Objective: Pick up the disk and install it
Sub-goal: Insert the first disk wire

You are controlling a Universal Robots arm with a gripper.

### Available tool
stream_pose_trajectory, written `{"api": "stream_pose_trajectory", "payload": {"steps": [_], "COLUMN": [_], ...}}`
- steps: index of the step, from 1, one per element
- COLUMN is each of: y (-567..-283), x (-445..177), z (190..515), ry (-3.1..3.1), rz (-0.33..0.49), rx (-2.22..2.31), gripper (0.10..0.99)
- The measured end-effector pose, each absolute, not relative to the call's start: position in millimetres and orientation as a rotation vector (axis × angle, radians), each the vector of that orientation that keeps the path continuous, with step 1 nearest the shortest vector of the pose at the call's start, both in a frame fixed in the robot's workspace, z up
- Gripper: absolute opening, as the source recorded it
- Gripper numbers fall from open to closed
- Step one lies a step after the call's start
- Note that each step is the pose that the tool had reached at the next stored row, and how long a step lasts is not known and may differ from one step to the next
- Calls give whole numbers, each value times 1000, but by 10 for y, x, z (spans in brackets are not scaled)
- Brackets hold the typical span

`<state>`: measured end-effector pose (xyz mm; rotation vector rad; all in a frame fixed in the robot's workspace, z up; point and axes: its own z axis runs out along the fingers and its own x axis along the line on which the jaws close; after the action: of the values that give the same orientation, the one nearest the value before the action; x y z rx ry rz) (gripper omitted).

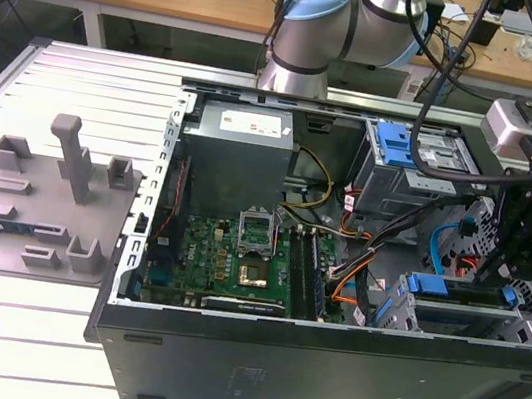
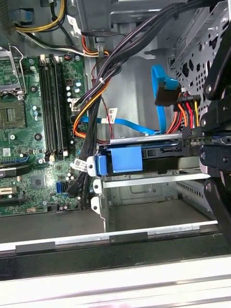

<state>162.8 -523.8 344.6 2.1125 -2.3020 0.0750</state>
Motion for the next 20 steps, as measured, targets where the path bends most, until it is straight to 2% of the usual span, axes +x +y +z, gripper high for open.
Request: {"api": "stream_pose_trajectory", "payload": {"steps": [15,16,17,18,19,20], "y": [-5251,-5252,-5252,-5251,-5249,-5246], "x": [1636,1634,1635,1635,1636,1636], "z": [3340,3334,3349,3377,3428,3471], "ry": [-2301,-2302,-2302,-2301,-2301,-2301], "rz": [71,69,70,72,73,73], "rx": [2112,2112,2112,2111,2111,2110], "gripper": [169,176,235,235,306,306]}}
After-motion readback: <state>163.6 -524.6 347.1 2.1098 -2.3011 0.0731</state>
